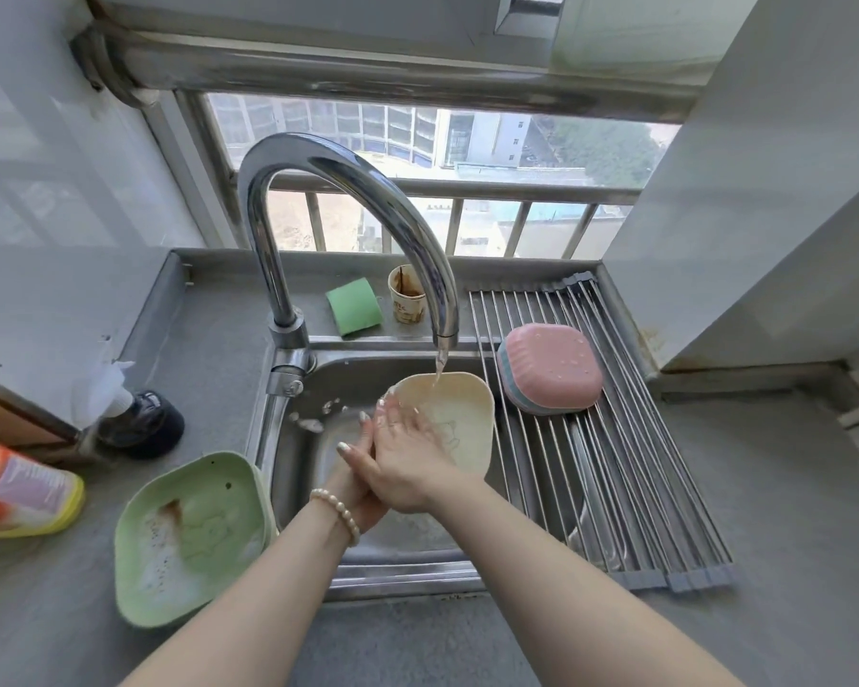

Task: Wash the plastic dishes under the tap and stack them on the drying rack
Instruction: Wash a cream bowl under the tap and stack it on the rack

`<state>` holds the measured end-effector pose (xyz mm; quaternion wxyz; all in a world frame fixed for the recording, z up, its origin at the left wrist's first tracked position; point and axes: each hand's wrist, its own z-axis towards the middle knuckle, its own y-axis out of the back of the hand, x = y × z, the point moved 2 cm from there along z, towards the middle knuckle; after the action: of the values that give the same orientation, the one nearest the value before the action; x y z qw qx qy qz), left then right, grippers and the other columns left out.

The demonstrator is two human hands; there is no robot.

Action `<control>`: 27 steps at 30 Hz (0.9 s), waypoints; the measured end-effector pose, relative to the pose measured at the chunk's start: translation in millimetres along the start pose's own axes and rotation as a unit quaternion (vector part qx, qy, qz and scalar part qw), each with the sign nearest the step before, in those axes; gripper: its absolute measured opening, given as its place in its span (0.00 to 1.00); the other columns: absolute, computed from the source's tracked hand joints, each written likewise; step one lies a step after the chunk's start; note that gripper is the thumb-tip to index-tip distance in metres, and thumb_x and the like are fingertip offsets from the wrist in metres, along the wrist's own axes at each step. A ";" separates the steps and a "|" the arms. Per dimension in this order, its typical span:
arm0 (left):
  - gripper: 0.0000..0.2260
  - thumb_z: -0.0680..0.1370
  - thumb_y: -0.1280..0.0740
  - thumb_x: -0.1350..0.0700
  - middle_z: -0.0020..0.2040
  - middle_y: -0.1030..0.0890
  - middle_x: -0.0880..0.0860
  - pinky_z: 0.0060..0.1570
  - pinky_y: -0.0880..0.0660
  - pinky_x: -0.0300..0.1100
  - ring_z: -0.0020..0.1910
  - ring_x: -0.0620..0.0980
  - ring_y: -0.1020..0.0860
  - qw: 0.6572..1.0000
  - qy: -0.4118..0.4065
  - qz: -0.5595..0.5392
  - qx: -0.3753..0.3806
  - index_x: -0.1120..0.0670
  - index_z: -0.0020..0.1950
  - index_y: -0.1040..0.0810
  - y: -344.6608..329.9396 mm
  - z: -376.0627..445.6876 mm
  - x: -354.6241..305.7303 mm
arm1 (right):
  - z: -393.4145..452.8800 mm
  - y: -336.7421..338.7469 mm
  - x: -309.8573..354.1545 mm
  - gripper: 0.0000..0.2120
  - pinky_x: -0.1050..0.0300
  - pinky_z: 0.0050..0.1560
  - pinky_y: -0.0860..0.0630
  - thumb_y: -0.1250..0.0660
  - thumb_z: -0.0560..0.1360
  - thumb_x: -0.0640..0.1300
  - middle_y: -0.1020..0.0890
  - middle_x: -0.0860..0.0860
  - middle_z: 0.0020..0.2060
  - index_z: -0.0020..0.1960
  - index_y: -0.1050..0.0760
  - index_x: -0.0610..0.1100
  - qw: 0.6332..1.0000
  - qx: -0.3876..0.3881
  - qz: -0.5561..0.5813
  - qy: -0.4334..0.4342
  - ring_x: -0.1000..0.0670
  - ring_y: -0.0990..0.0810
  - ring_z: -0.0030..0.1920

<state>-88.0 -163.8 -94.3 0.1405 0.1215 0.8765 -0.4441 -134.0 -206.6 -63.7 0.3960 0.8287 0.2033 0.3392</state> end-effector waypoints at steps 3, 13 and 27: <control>0.23 0.81 0.49 0.41 0.56 0.20 0.49 0.63 0.38 0.45 0.59 0.50 0.26 1.000 0.005 -0.002 -0.031 0.52 0.67 0.28 0.6 7.9 0.8 | -5.9 0.2 -1.0 0.36 0.53 0.74 0.65 0.55 0.80 0.62 0.62 0.43 0.76 0.78 0.61 0.39 0.998 0.024 0.055 0.020 0.48 0.64 0.76; 0.20 0.77 0.37 0.44 0.46 0.19 0.63 0.50 0.22 0.55 0.46 0.59 0.20 0.944 -0.149 0.242 -0.167 0.61 0.49 0.21 -2.7 21.1 -25.8 | -43.8 -10.6 -37.5 0.24 0.54 0.73 0.41 0.40 0.79 0.54 0.32 0.50 0.72 0.74 0.36 0.48 0.990 -0.012 0.085 0.110 0.48 0.36 0.72; 0.11 0.80 0.40 0.59 0.48 0.22 0.60 0.45 0.24 0.51 0.41 0.57 0.22 0.939 0.002 0.273 -0.209 0.63 0.58 0.25 -12.4 26.9 -27.0 | -54.1 -3.7 -94.1 0.23 0.57 0.52 0.26 0.31 0.67 0.65 0.21 0.51 0.47 0.44 0.23 0.45 0.891 -0.277 0.359 0.001 0.53 0.24 0.51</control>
<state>-63.4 -195.2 -90.7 0.2764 0.3247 0.8831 -0.1956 -238.1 -233.2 -79.7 0.4605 0.7013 -0.2102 0.5019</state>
